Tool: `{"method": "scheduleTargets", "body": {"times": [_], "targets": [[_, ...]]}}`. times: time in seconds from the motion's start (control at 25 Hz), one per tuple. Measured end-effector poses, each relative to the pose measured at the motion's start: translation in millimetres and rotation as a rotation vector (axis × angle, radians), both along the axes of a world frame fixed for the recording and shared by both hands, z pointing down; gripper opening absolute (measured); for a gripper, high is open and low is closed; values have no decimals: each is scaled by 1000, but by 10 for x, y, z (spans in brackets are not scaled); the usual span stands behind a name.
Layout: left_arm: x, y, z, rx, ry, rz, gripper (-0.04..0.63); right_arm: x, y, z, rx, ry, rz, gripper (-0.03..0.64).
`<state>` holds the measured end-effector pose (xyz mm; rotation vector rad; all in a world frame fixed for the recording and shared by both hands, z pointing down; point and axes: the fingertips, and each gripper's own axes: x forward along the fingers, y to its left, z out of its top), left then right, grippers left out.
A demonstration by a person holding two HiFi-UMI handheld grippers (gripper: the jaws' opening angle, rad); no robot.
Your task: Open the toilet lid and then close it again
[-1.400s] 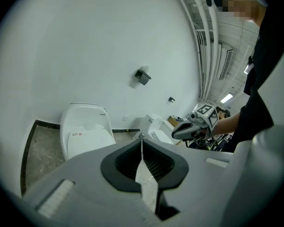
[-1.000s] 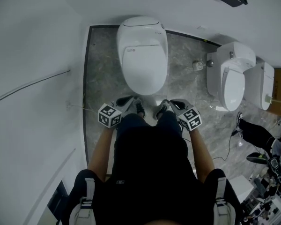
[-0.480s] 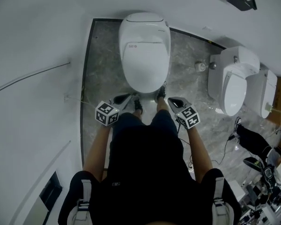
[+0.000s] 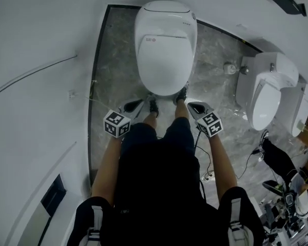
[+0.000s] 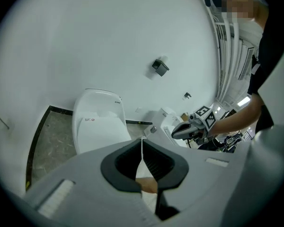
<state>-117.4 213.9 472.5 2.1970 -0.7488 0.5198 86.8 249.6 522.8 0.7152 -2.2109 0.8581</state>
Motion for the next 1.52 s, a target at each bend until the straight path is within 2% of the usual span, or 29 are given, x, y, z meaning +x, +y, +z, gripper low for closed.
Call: {"method": "scheduleTargets", "body": {"times": [0.24,0.52,0.88,1.24,1.52], "targets": [[84,-48,400,-41,13,-29,17,27,-29,444,-39,18,-55,5],[155,-67,1001,-119,13,-55,17,216,-272,943,-71,20,9,5],[127,-204,1857,-192,25,-121,17,208,-445,1891,-135,27,0,5],[52,-149,2496,-241,16,-97,17,-8,-311,2544,-205,8,-8,5],[66,-181,2943,-277,17,-86,18,40,-319,2981,-248,2,29,5]]}}
